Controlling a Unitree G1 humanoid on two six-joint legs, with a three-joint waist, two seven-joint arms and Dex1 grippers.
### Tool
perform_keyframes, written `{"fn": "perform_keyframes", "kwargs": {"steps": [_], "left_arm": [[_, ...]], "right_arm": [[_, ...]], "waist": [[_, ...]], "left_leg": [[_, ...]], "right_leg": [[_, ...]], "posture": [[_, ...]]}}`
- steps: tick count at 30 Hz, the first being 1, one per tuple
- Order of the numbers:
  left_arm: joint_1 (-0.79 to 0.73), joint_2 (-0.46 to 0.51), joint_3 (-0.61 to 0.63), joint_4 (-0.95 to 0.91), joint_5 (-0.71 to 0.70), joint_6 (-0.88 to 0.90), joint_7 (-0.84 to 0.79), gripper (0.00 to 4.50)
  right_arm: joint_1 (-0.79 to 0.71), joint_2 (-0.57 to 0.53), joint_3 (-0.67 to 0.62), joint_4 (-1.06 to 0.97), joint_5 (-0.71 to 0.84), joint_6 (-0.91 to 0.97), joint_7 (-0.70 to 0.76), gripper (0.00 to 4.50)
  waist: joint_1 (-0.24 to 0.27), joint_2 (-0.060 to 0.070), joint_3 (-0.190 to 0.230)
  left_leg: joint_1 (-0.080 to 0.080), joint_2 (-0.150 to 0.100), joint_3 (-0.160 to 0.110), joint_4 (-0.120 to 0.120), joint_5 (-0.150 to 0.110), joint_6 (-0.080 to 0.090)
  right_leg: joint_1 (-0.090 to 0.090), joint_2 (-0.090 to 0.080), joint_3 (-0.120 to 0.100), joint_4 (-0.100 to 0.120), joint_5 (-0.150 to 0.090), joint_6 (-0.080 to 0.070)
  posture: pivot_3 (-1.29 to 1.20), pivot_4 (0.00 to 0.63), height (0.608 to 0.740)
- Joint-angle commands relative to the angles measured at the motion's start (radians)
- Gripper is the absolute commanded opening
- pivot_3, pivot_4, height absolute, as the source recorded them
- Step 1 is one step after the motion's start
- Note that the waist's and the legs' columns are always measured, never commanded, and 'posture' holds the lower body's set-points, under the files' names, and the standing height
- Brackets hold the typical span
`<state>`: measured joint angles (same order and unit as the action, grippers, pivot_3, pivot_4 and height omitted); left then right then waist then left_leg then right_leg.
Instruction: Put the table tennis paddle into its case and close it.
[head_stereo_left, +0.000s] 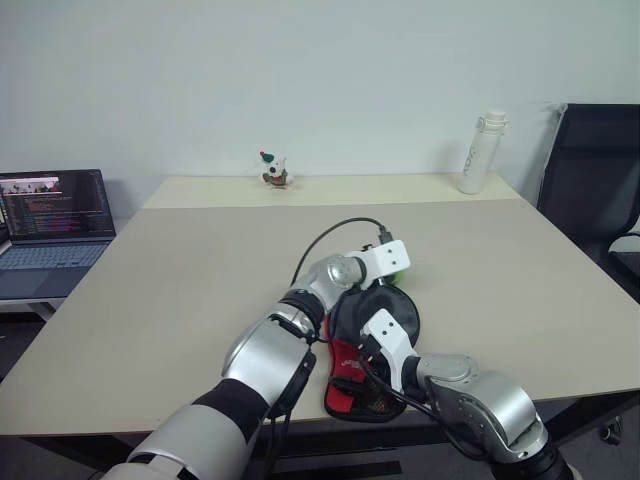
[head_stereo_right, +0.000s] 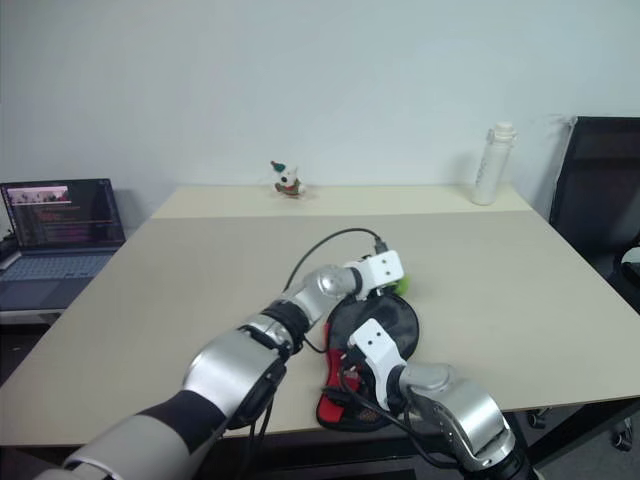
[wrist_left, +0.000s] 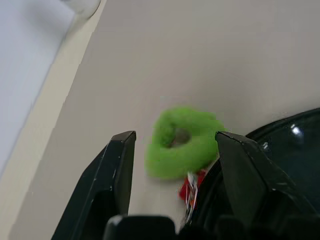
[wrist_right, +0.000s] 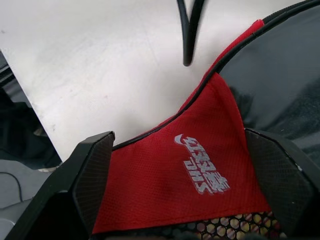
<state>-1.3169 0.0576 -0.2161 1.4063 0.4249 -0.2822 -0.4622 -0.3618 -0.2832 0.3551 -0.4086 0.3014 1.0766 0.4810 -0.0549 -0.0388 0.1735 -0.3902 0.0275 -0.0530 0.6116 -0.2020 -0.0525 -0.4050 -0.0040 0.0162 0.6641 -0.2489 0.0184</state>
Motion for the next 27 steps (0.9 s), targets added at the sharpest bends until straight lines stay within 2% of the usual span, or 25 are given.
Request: {"fn": "perform_keyframes", "kwargs": {"steps": [1, 6, 10, 12, 16, 20, 27], "left_arm": [[0.009, 0.055, 0.103, -0.074, -0.122, -0.049, -0.083, 2.84], [0.111, 0.141, 0.263, -0.18, -0.344, -0.037, -0.343, 2.84], [0.266, 0.192, 0.319, -0.401, -0.523, 0.139, -0.642, 2.84], [0.384, 0.234, 0.302, -0.583, -0.58, 0.267, -0.734, 2.84], [0.568, 0.278, 0.268, -0.909, -0.652, 0.475, -0.757, 2.84], [0.643, 0.277, 0.207, -1.08, -0.678, 0.571, -0.757, 2.84], [0.591, 0.218, 0.119, -0.934, -0.594, 0.448, -0.665, 2.84]], "right_arm": [[-0.003, -0.011, -0.018, 0.007, 0.05, 0.021, 0.043, 4.5], [-0.024, -0.048, -0.127, -0.112, 0.168, 0.018, 0.127, 4.5], [-0.043, -0.094, -0.231, -0.176, 0.291, 0.058, 0.185, 4.5], [-0.053, -0.167, -0.266, -0.185, 0.32, 0.058, 0.232, 4.5], [-0.088, -0.269, -0.329, -0.154, 0.37, 0.051, 0.284, 4.5], [-0.136, -0.28, -0.383, -0.103, 0.414, 0.055, 0.278, 4.5], [-0.261, -0.245, -0.455, 0.128, 0.333, 0.016, 0.119, 4.5]], "waist": [[-0.001, 0.0, 0.0], [-0.001, 0.001, 0.001], [0.0, 0.001, 0.001], [0.0, 0.001, 0.001], [0.003, 0.002, 0.002], [0.013, 0.002, 0.002], [0.025, 0.002, 0.002]], "left_leg": [[0.0, 0.0, 0.0, 0.0, 0.0, 0.0], [-0.003, 0.0, 0.0, 0.0, 0.0, 0.0], [-0.006, 0.0, -0.001, -0.001, 0.0, 0.0], [-0.007, 0.0, -0.001, 0.0, 0.0, 0.0], [-0.006, 0.0, -0.001, 0.0, 0.0, 0.0], [-0.006, 0.0, -0.002, 0.001, 0.0, 0.0], [-0.005, -0.001, -0.001, 0.002, 0.0, 0.0]], "right_leg": [[0.0, 0.0, 0.0, 0.0, 0.0, 0.0], [-0.002, 0.0, 0.0, -0.001, 0.0, 0.0], [-0.004, 0.0, -0.001, -0.001, 0.0, 0.0], [-0.004, 0.0, -0.001, -0.001, 0.0, 0.0], [-0.004, -0.001, -0.001, -0.001, 0.0, 0.0], [-0.004, 0.0, -0.001, 0.0, 0.0, -0.001], [-0.002, 0.0, 0.0, -0.001, 0.0, -0.001]], "posture": [[0.0, 0.15, 0.74], [0.0, 0.15, 0.74], [0.0, 0.15, 0.74], [0.0, 0.15, 0.74], [0.0, 0.15, 0.74], [0.0, 0.15, 0.74], [0.0, 0.15, 0.74]]}}
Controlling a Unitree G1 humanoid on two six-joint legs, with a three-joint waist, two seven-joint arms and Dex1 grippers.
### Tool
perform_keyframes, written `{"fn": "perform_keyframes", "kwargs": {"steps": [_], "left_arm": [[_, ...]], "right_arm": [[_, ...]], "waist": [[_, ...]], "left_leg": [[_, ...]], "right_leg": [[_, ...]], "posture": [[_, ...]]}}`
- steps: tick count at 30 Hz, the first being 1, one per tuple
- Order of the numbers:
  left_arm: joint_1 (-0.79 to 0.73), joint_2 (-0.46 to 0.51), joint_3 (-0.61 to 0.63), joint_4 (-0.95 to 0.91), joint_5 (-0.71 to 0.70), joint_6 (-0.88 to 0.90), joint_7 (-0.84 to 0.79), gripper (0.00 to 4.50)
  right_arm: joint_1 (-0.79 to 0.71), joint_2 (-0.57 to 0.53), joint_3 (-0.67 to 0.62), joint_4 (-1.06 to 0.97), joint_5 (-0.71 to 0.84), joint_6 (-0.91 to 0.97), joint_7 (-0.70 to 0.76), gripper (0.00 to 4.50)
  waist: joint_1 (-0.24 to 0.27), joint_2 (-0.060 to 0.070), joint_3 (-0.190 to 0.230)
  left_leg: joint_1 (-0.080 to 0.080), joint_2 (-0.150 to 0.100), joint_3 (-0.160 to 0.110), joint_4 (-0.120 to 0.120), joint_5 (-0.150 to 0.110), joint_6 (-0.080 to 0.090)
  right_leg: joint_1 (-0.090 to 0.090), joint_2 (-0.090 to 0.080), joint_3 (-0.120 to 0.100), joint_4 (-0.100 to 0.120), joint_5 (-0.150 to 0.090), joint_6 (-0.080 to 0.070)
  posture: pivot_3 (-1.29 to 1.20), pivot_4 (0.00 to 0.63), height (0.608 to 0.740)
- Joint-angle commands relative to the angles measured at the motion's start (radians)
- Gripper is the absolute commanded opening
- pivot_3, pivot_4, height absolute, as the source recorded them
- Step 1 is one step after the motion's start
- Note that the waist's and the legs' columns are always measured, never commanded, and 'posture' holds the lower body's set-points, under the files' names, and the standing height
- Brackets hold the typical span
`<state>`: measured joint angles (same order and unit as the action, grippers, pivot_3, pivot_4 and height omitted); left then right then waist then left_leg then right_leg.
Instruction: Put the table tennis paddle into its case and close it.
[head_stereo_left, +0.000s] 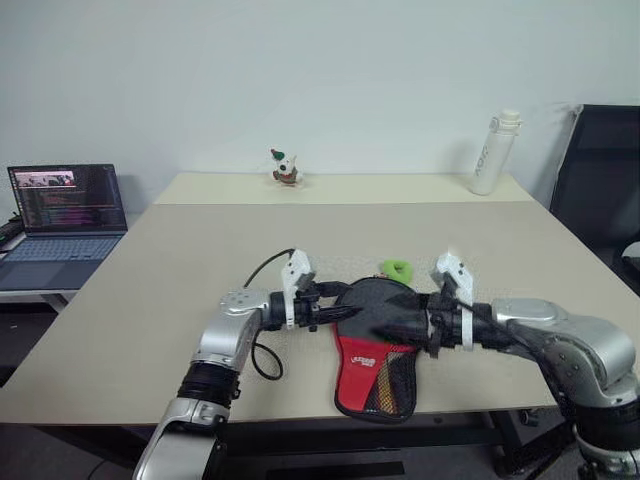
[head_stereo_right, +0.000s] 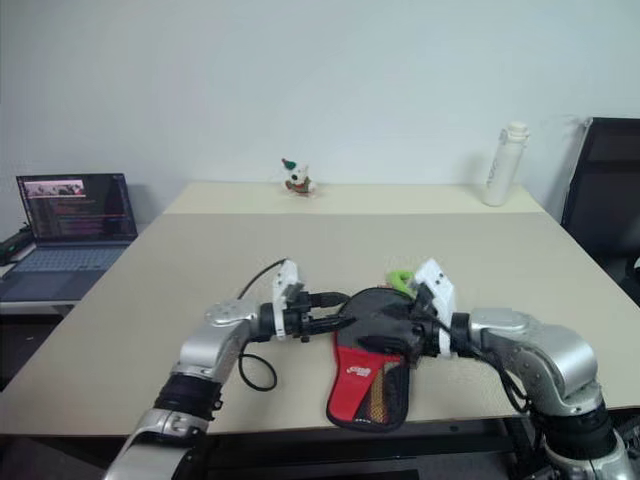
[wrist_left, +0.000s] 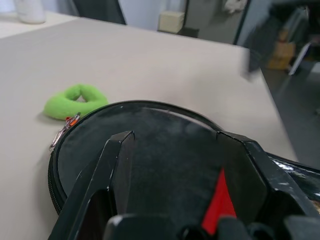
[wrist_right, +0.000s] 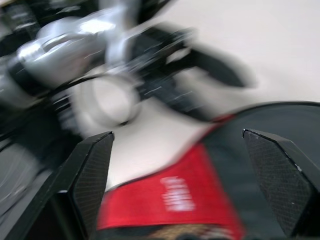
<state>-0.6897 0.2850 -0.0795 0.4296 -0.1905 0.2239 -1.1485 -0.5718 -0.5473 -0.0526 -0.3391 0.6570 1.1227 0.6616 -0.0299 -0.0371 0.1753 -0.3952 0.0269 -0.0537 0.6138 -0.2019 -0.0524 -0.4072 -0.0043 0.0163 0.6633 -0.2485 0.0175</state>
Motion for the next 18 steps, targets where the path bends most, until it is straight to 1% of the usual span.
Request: {"fn": "perform_keyframes", "kwargs": {"steps": [1, 4, 7, 13, 15, 18], "left_arm": [[-0.043, -0.022, -0.026, 0.087, 0.034, -0.082, 0.036, 2.84], [-0.054, -0.04, -0.044, 0.184, 0.066, -0.153, 0.069, 2.84], [-0.057, -0.046, -0.039, 0.215, 0.064, -0.172, 0.082, 2.84], [-0.027, -0.036, -0.037, 0.177, 0.056, -0.164, 0.085, 2.84], [-0.012, -0.027, -0.038, 0.15, 0.055, -0.155, 0.087, 2.84], [0.009, -0.014, -0.038, 0.117, 0.056, -0.142, 0.096, 2.84]], "right_arm": [[-0.092, 0.043, -0.054, 0.132, -0.053, -0.053, -0.103, 4.5], [-0.191, 0.09, -0.033, 0.332, -0.155, -0.145, -0.192, 4.5], [-0.268, 0.139, -0.004, 0.535, -0.254, -0.269, -0.247, 4.5], [-0.449, 0.264, -0.035, 1.048, -0.37, -0.55, -0.348, 4.5], [-0.505, 0.292, -0.049, 1.218, -0.395, -0.651, -0.38, 4.5], [-0.567, 0.32, -0.062, 1.412, -0.425, -0.775, -0.415, 4.5]], "waist": [[-0.001, 0.0, 0.0], [-0.006, 0.001, 0.0], [-0.005, 0.001, 0.001], [-0.003, 0.002, 0.001], [-0.004, 0.002, 0.001], [-0.004, 0.003, 0.002]], "left_leg": [[0.0, 0.0, 0.0, 0.0, 0.0, 0.0], [0.0, 0.0, 0.001, 0.0, 0.0, 0.0], [-0.001, 0.001, 0.001, -0.001, 0.0, 0.0], [-0.003, 0.001, 0.002, -0.002, 0.0, 0.0], [-0.003, 0.001, 0.002, -0.002, 0.0, 0.0], [-0.003, 0.001, 0.002, -0.002, 0.0, 0.0]], "right_leg": [[0.0, 0.0, 0.0, 0.0, 0.0, 0.0], [-0.001, 0.0, 0.001, 0.001, 0.0, 0.0], [-0.002, 0.001, 0.001, 0.001, 0.0, 0.0], [-0.004, 0.001, 0.001, 0.0, 0.001, -0.001], [-0.004, 0.001, 0.002, 0.0, 0.003, -0.005], [-0.004, 0.001, 0.001, 0.0, 0.003, -0.005]], "posture": [[0.0, 0.15, 0.74], [0.0, 0.15, 0.74], [0.0, 0.15, 0.74], [0.0, 0.15, 0.74], [0.0, 0.15, 0.74], [0.0, 0.15, 0.74]]}}
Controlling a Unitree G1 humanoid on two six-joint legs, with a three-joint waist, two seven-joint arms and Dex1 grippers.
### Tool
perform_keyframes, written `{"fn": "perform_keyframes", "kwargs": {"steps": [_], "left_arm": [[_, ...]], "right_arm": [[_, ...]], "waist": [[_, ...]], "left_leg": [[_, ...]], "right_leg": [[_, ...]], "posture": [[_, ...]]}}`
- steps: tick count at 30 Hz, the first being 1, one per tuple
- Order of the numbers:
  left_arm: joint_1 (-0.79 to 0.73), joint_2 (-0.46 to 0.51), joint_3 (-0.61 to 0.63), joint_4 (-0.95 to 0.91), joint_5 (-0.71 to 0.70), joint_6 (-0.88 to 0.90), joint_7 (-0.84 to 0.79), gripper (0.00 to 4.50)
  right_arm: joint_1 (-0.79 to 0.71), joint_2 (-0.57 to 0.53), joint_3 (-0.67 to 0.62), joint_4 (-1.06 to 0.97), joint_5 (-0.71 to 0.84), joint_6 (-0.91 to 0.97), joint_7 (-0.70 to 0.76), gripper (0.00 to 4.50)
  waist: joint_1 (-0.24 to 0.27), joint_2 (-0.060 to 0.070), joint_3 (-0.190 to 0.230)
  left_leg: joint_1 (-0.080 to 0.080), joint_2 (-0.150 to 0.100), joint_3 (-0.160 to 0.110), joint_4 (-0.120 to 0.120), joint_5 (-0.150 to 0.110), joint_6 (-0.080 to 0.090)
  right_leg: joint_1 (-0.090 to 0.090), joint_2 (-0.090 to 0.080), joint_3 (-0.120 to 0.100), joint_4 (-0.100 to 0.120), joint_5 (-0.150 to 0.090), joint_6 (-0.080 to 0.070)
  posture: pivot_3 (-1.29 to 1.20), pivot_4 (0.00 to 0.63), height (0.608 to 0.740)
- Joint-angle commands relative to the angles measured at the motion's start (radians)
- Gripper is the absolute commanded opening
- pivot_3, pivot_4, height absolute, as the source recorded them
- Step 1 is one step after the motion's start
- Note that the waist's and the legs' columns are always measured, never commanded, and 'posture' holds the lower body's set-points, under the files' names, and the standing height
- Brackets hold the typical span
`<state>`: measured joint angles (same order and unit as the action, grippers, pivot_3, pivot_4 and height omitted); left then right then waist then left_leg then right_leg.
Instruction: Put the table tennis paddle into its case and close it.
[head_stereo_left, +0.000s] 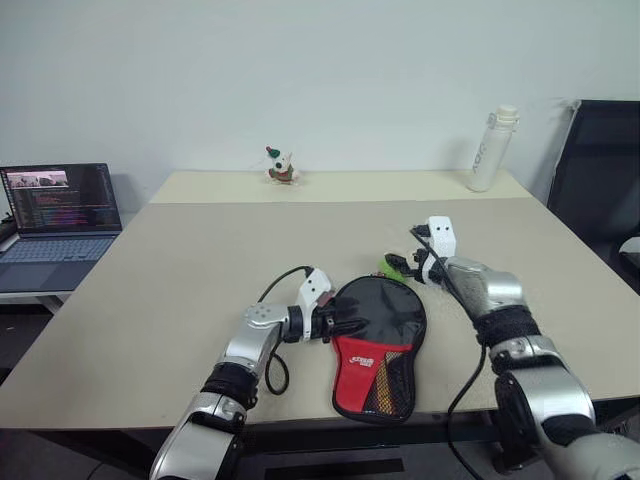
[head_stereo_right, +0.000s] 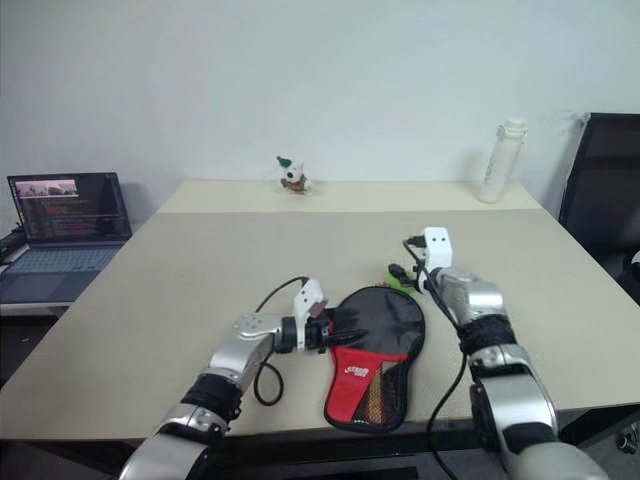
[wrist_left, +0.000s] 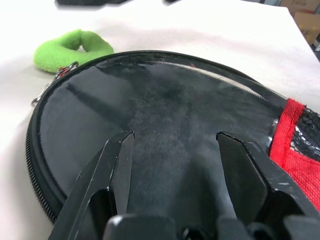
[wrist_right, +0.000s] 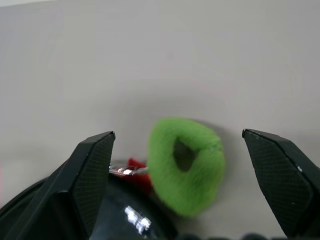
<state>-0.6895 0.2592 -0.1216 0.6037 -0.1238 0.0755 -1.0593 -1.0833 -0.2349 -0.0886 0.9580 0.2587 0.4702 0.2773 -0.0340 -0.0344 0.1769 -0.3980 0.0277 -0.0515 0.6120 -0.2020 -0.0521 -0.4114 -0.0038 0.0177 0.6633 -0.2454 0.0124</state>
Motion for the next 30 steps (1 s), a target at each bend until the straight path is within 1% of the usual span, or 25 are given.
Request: {"fn": "perform_keyframes", "kwargs": {"steps": [1, 5, 8, 9, 13, 15, 16, 19, 20, 25, 30], "left_arm": [[0.013, 0.015, 0.005, -0.067, -0.011, 0.012, 0.01, 2.84], [0.039, 0.029, 0.004, -0.113, -0.014, 0.033, 0.02, 2.84], [0.052, 0.034, 0.003, -0.138, -0.015, 0.045, 0.026, 2.88], [0.054, 0.034, 0.002, -0.143, -0.015, 0.047, 0.028, 2.88], [0.019, 0.021, -0.009, -0.125, -0.003, 0.017, 0.029, 2.88], [-0.026, 0.004, -0.014, -0.09, 0.0, -0.005, 0.024, 2.88], [-0.041, -0.001, -0.015, -0.075, 0.002, -0.014, 0.023, 2.88], [-0.126, -0.034, -0.04, 0.065, 0.043, -0.102, 0.023, 2.88], [-0.146, -0.042, -0.048, 0.112, 0.055, -0.127, 0.023, 2.88], [-0.196, -0.071, -0.094, 0.34, 0.13, -0.222, 0.013, 2.88], [-0.205, -0.082, -0.109, 0.46, 0.165, -0.267, 0.01, 2.88]], "right_arm": [[-0.069, 0.016, -0.03, 0.159, -0.037, -0.151, -0.039, 4.5], [-0.096, 0.046, -0.033, 0.273, -0.07, -0.222, -0.055, 4.5], [-0.107, 0.063, -0.043, 0.307, -0.079, -0.241, -0.063, 3.89], [-0.11, 0.068, -0.046, 0.312, -0.084, -0.246, -0.062, 3.65], [-0.119, 0.079, -0.05, 0.32, -0.1, -0.253, -0.054, 2.29], [-0.122, 0.08, -0.052, 0.322, -0.108, -0.255, -0.05, 1.48], [-0.123, 0.081, -0.054, 0.323, -0.111, -0.255, -0.049, 1.2], [-0.126, 0.082, -0.063, 0.323, -0.119, -0.254, -0.048, 0.2], [-0.127, 0.083, -0.066, 0.323, -0.121, -0.253, -0.047, 0.05], [-0.139, 0.086, -0.074, 0.312, -0.118, -0.251, -0.033, 0.05], [-0.145, 0.057, -0.081, 0.297, -0.119, -0.253, -0.029, 0.05]], "waist": [[0.0, 0.0, 0.0], [-0.001, 0.001, 0.0], [-0.001, 0.001, 0.001], [-0.001, 0.001, 0.001], [-0.001, 0.001, 0.001], [-0.001, 0.001, 0.001], [0.0, 0.001, 0.001], [0.002, 0.001, 0.001], [0.001, 0.001, 0.001], [-0.005, 0.002, 0.001], [-0.005, 0.002, 0.001]], "left_leg": [[0.0, 0.0, 0.0, 0.0, 0.0, 0.0], [0.0, 0.0, 0.0, 0.0, 0.0, 0.0], [0.0, 0.0, 0.0, 0.0, 0.0, 0.0], [0.0, 0.0, 0.0, 0.0, 0.0, 0.0], [0.001, 0.0, 0.0, 0.0, 0.0, 0.0], [0.0, 0.0, 0.0, 0.0, 0.0, 0.0], [0.0, 0.0, 0.0, 0.0, 0.0, 0.0], [0.0, 0.0, 0.0, 0.0, 0.0, 0.0], [0.0, 0.0, 0.0, 0.0, 0.0, 0.0], [0.0, 0.0, 0.0, -0.001, 0.0, 0.0], [0.001, 0.0, 0.0, -0.001, 0.0, 0.0]], "right_leg": [[0.0, 0.0, 0.0, 0.0, 0.0, 0.0], [0.0, 0.0, 0.0, 0.0, 0.0, 0.0], [0.0, 0.0, 0.0, 0.001, 0.0, 0.0], [0.0, 0.0, 0.0, 0.001, 0.0, 0.0], [0.0, 0.0, 0.0, 0.001, 0.0, 0.0], [0.0, 0.0, 0.0, 0.001, 0.0, 0.0], [0.0, 0.0, 0.0, 0.001, 0.0, 0.0], [0.0, 0.0, 0.0, 0.0, 0.0, 0.0], [0.0, 0.0, 0.0, 0.0, 0.0, 0.0], [0.0, 0.0, 0.0, 0.0, 0.0, 0.0], [0.0, 0.0, 0.0, 0.001, 0.0, 0.001]], "posture": [[0.0, 0.15, 0.74], [0.0, 0.15, 0.74], [0.0, 0.15, 0.74], [0.0, 0.15, 0.74], [0.0, 0.15, 0.74], [0.0, 0.15, 0.74], [0.0, 0.15, 0.74], [0.0, 0.15, 0.74], [0.0, 0.15, 0.74], [0.0, 0.15, 0.74], [0.0, 0.15, 0.74]]}}
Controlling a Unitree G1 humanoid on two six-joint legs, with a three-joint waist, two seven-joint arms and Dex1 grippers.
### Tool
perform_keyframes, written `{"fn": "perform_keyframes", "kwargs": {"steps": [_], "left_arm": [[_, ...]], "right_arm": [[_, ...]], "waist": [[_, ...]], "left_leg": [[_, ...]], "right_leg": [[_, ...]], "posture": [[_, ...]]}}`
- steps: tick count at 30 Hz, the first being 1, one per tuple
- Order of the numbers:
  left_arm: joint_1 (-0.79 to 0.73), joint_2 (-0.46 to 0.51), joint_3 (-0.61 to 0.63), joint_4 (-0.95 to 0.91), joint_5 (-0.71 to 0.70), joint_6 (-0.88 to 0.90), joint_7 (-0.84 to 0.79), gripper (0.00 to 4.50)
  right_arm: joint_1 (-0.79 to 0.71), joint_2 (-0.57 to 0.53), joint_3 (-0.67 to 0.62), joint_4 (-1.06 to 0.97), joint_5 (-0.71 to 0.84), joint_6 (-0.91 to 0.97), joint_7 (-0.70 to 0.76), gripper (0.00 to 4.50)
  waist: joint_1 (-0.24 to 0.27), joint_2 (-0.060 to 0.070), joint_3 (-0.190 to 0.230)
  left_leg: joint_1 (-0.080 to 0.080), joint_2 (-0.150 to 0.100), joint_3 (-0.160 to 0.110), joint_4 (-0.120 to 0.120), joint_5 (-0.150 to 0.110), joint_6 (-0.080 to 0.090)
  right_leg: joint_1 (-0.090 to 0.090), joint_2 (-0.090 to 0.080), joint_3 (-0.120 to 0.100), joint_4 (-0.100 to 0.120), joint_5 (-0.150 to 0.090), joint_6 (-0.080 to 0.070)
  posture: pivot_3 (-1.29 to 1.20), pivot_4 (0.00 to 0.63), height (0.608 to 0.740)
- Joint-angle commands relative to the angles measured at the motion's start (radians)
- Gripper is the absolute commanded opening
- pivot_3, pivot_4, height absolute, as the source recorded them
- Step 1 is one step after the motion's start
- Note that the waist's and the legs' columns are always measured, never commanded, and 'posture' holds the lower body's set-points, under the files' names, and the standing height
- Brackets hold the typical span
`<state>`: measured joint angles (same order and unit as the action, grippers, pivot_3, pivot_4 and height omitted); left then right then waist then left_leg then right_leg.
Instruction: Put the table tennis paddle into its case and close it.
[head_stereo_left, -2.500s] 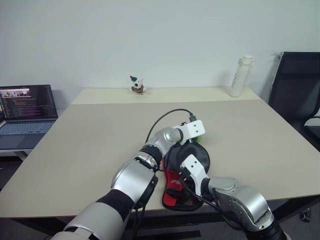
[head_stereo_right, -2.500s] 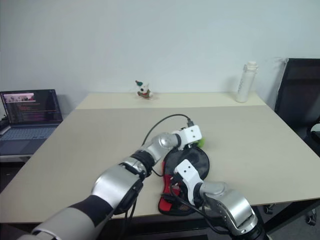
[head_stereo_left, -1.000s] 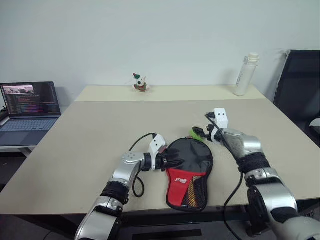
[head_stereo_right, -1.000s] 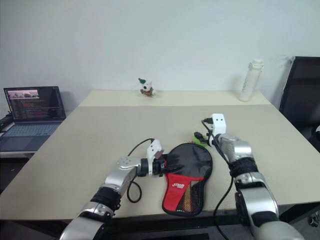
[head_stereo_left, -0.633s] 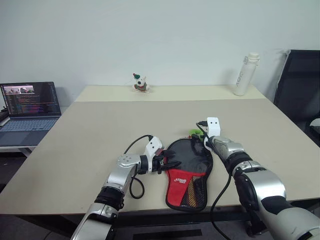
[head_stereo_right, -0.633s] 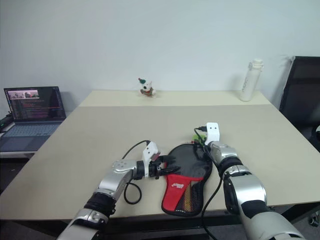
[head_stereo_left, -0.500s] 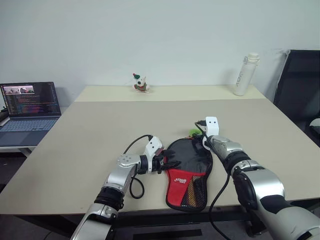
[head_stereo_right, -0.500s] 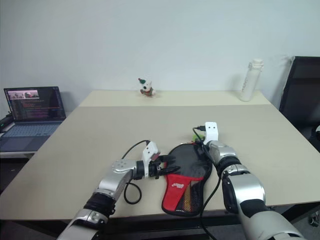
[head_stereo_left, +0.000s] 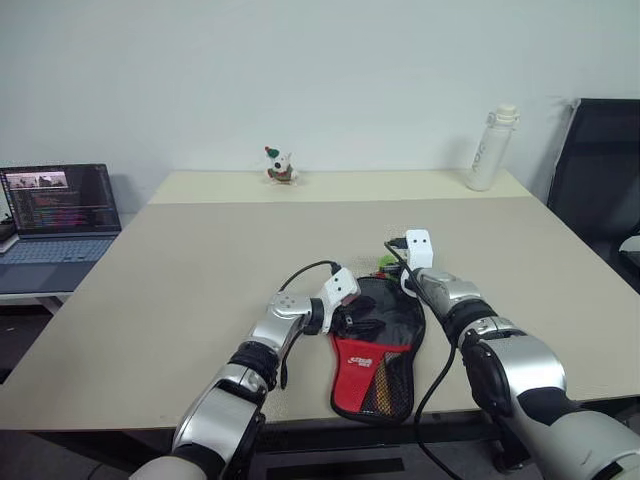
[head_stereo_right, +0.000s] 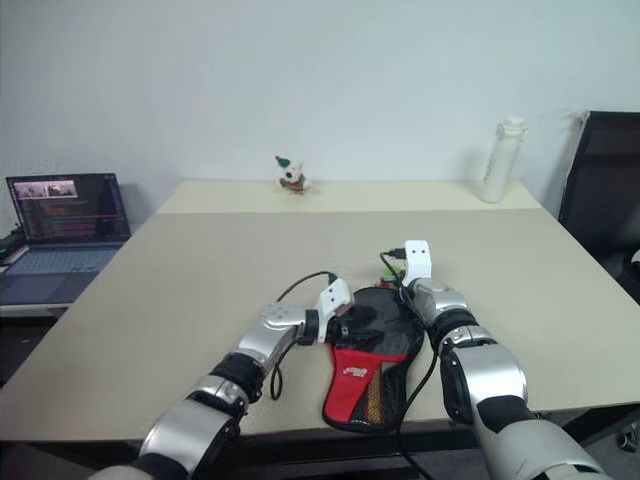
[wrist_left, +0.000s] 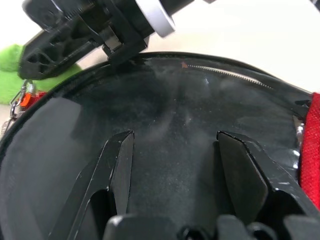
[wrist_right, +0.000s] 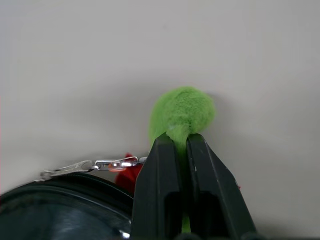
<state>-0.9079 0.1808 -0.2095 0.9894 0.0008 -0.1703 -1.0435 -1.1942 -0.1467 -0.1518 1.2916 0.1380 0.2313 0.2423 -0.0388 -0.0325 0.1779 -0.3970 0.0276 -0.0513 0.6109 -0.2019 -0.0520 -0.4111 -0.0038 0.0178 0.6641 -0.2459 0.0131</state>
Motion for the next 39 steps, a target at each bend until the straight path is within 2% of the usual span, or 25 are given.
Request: {"fn": "perform_keyframes", "kwargs": {"steps": [1, 9, 12, 15, 18, 20, 27, 33, 39], "left_arm": [[0.012, -0.008, -0.022, 0.088, 0.045, -0.027, -0.004, 2.88], [-0.016, -0.041, -0.012, 0.153, 0.049, -0.038, 0.013, 2.88], [-0.027, -0.058, -0.014, 0.171, 0.054, -0.04, 0.021, 2.88], [-0.039, -0.073, -0.013, 0.185, 0.059, -0.042, 0.034, 2.88], [-0.054, -0.09, -0.012, 0.199, 0.064, -0.047, 0.048, 2.88], [-0.062, -0.099, -0.009, 0.208, 0.067, -0.049, 0.056, 2.88], [-0.086, -0.132, 0.0, 0.231, 0.082, -0.056, 0.079, 2.88], [-0.099, -0.154, 0.006, 0.241, 0.093, -0.06, 0.09, 2.88], [-0.108, -0.17, 0.01, 0.248, 0.1, -0.062, 0.102, 2.88]], "right_arm": [[-0.03, -0.056, -0.013, -0.044, -0.011, -0.021, -0.002, 0.05], [0.049, -0.207, 0.049, -0.131, -0.098, -0.032, 0.017, 0.05], [0.138, -0.277, 0.069, -0.306, -0.107, 0.043, 0.081, 0.05], [0.276, -0.336, 0.082, -0.603, -0.084, 0.204, 0.163, 0.05], [0.486, -0.437, 0.074, -1.054, 0.006, 0.485, 0.283, 0.05], [0.585, -0.493, 0.054, -1.265, 0.059, 0.627, 0.321, 0.05], [0.871, -0.644, -0.061, -1.809, 0.293, 1.017, 0.43, 0.05], [1.012, -0.694, -0.14, -2.03, 0.449, 1.177, 0.477, 0.05], [1.167, -0.774, -0.18, -2.16, 0.58, 1.17, 0.574, 0.05]], "waist": [[0.0, 0.0, 0.0], [0.011, 0.001, -0.001], [0.013, 0.002, -0.001], [0.014, 0.003, -0.002], [0.024, 0.006, -0.004], [0.028, 0.007, -0.004], [0.04, 0.007, -0.004], [0.037, 0.006, -0.003], [0.041, 0.005, -0.003]], "left_leg": [[0.001, 0.0, 0.0, 0.0, 0.0, 0.0], [0.001, -0.001, 0.0, 0.0, 0.0, 0.0], [0.001, -0.002, 0.0, 0.001, 0.0, 0.0], [0.0, -0.002, -0.001, 0.001, 0.0, 0.0], [-0.001, -0.003, -0.002, 0.002, 0.0, 0.0], [-0.002, -0.003, -0.003, 0.002, 0.0, 0.0], [0.0, -0.004, -0.004, 0.003, 0.0, 0.0], [-0.001, -0.004, -0.003, 0.003, 0.0, 0.0], [-0.002, -0.004, -0.003, 0.003, 0.0, -0.001]], "right_leg": [[0.001, 0.0, 0.0, 0.0, -0.001, 0.002], [0.002, -0.001, 0.0, -0.001, -0.002, 0.004], [0.002, -0.001, 0.0, -0.001, -0.002, 0.004], [0.003, -0.002, 0.0, -0.001, -0.002, 0.004], [0.003, -0.002, -0.001, -0.002, -0.002, 0.004], [0.003, -0.002, -0.002, -0.003, -0.003, 0.005], [0.005, -0.003, -0.003, -0.004, -0.003, 0.006], [0.005, -0.003, -0.002, -0.007, -0.002, 0.007], [0.005, -0.003, -0.003, -0.009, -0.002, 0.007]], "posture": [[0.0, 0.15, 0.74], [0.0, 0.15, 0.74], [0.0, 0.15, 0.74], [0.0, 0.15, 0.74], [0.0, 0.15, 0.74], [0.0, 0.15, 0.74], [0.0, 0.15, 0.74], [0.0, 0.15, 0.74], [0.0, 0.15, 0.74]]}}
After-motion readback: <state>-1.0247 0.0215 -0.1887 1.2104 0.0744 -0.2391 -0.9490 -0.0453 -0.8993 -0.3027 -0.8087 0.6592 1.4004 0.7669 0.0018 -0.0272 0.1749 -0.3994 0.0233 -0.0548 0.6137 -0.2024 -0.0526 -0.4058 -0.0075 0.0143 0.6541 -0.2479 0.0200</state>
